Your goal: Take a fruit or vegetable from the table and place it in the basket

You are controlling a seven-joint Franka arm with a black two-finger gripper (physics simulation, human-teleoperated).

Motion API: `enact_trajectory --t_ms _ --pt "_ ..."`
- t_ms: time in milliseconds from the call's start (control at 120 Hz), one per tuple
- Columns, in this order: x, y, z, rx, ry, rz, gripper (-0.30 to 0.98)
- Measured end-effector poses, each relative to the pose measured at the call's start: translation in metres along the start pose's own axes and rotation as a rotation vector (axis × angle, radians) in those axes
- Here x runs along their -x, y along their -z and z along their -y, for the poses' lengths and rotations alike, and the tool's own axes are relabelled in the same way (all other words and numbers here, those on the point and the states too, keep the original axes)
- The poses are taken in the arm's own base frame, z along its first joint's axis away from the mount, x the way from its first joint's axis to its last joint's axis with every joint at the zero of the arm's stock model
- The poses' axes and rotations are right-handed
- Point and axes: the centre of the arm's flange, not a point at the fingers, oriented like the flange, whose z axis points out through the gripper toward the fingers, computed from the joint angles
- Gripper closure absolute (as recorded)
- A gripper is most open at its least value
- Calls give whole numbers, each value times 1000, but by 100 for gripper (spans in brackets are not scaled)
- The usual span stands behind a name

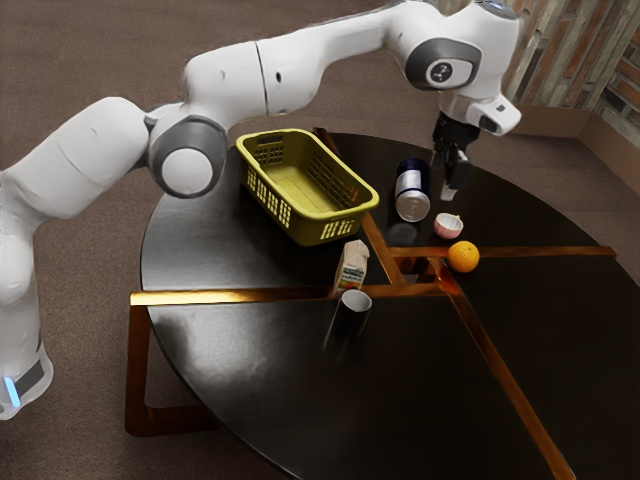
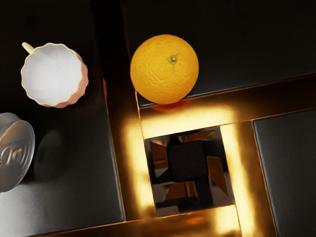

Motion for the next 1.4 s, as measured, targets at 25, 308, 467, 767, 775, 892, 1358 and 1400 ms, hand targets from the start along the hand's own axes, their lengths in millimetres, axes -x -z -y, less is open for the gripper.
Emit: enact_trajectory --t_ms 25,308,467,767,775,892,1358,1400 --pt "-3 -7 5 7 4 -3 0" --pt "-30 -87 -2 95 -40 -5 0" --pt "-37 -110 1 121 -46 -19 0" --pt "-48 -110 5 61 -65 -97 0" --pt "-48 -113 5 62 -66 -101 0" --pt "-61 -152 3 89 -82 -149 0" --pt "-73 -187 8 116 -101 -233 0" --pt "-73 -191 11 121 -97 -232 0"
